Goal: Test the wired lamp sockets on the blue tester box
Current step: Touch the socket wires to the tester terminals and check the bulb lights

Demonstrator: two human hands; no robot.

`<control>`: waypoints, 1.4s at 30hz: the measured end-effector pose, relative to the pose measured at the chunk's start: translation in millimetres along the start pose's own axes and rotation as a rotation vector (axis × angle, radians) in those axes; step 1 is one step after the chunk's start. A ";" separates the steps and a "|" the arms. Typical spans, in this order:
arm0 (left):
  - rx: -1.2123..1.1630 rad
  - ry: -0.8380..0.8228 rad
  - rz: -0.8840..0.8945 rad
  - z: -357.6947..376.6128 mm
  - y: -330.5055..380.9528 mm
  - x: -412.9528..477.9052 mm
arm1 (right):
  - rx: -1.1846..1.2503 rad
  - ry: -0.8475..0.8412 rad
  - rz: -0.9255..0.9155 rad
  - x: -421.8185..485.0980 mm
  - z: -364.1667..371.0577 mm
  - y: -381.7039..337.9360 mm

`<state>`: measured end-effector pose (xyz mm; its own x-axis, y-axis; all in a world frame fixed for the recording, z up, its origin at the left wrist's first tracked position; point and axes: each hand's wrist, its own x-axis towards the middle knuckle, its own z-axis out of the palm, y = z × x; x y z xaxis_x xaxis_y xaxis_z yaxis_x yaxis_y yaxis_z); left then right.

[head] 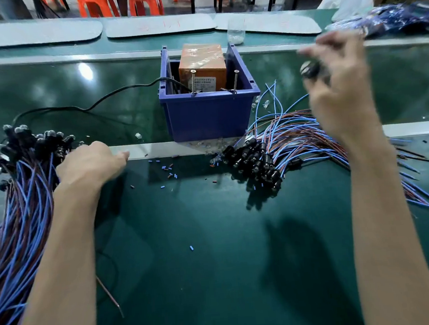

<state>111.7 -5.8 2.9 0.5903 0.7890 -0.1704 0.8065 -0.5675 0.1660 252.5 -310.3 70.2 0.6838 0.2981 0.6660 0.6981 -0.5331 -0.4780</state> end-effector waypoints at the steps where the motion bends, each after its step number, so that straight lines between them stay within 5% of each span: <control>1: 0.003 -0.003 0.004 0.9 -1.5 1.9 | -0.067 -0.190 0.042 -3.1 3.7 0.7; 5: -0.007 -0.036 0.009 3.6 -4.6 10.9 | -0.293 -0.946 0.211 -20.4 28.0 8.8; 7: -0.021 -0.031 0.008 5.5 -4.0 12.3 | -0.315 -1.033 0.238 -23.0 32.3 9.8; 22: -0.105 0.073 0.143 -0.8 4.4 -5.4 | -0.216 -0.848 0.213 -18.3 28.2 2.9; 26: -0.286 0.229 0.357 -17.2 28.2 -28.6 | 0.038 -0.698 0.186 -17.7 30.5 -17.3; 33: -0.663 0.382 0.788 -23.9 80.7 -96.0 | 0.468 -0.774 0.169 -23.2 41.8 -52.3; 36: -0.754 0.389 0.807 -25.0 88.6 -110.3 | 0.745 -0.624 0.227 -21.0 35.4 -52.0; 42: -0.968 0.235 0.720 -31.6 92.7 -120.9 | 0.784 -0.316 0.260 -15.9 29.1 -55.8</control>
<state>114.0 -146.3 69.6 0.7891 0.4482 0.4201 -0.1175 -0.5611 0.8193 208.9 -262.3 69.6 0.7867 0.5099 0.3481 0.3780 0.0479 -0.9246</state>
